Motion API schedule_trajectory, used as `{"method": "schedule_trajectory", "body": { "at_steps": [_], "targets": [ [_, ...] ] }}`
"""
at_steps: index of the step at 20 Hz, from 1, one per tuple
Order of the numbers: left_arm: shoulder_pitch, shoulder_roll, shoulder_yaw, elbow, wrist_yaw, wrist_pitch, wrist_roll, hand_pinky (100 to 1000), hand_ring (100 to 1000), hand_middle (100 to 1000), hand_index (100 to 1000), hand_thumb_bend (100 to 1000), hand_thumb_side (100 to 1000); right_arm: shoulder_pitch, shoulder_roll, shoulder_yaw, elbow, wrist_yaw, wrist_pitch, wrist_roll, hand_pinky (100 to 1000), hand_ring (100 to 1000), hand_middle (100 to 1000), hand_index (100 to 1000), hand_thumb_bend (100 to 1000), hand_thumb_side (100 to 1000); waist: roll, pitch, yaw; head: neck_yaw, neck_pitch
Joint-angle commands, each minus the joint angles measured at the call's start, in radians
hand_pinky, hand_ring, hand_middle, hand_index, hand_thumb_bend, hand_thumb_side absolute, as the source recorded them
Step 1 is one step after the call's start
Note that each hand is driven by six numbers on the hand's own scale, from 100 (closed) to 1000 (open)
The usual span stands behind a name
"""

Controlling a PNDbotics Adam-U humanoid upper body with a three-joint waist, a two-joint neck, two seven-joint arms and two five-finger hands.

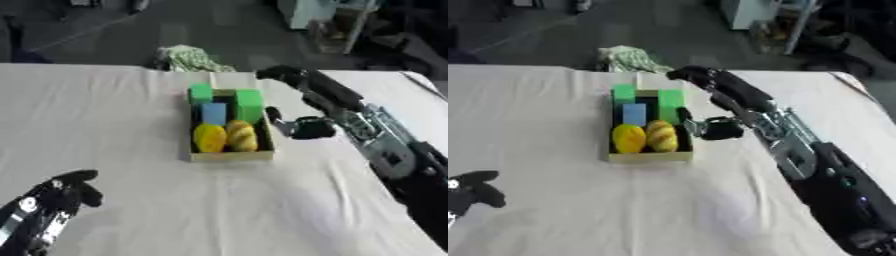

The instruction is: Pick up objects on the table and place them in the box.

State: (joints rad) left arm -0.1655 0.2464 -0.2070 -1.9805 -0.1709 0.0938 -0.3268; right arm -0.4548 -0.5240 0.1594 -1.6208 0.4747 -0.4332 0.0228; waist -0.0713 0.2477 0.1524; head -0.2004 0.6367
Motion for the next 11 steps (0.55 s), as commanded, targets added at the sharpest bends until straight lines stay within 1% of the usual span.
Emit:
{"method": "schedule_trajectory", "body": {
  "at_steps": [1, 2, 3, 8, 11],
  "targets": [
    [0.004, 0.015, 0.009, -0.019, 0.007, 0.001, 0.018, 837, 660, 603, 861, 100, 833, 0.036, 0.049, -0.026, -0.09, -0.052, 0.04, -0.024, 824, 863, 771, 911, 100, 417, 0.003, -0.022, -0.011, 0.027, 0.027],
    [0.007, 0.014, 0.008, -0.019, 0.009, -0.001, 0.021, 838, 662, 604, 862, 100, 830, 0.059, 0.072, -0.031, -0.111, -0.066, 0.054, -0.02, 818, 855, 758, 894, 100, 365, 0.006, -0.023, -0.019, 0.033, 0.036],
    [0.011, 0.013, 0.007, -0.019, 0.011, -0.003, 0.023, 838, 662, 604, 862, 100, 832, 0.082, 0.094, -0.034, -0.13, -0.08, 0.068, -0.012, 817, 855, 757, 893, 100, 420, 0.008, -0.024, -0.026, 0.038, 0.043],
    [0.028, 0.007, -0.004, -0.019, 0.023, -0.013, 0.024, 839, 667, 607, 864, 100, 838, 0.195, 0.191, -0.046, -0.214, -0.149, 0.134, 0.027, 796, 830, 715, 865, 100, 431, 0.023, -0.029, -0.065, 0.059, 0.081],
    [0.034, 0.006, -0.013, -0.019, 0.034, -0.017, 0.025, 840, 669, 609, 865, 100, 837, 0.265, 0.253, -0.048, -0.243, -0.192, 0.149, 0.055, 789, 820, 701, 856, 100, 433, 0.023, -0.038, -0.078, 0.065, 0.107]
  ]
}}
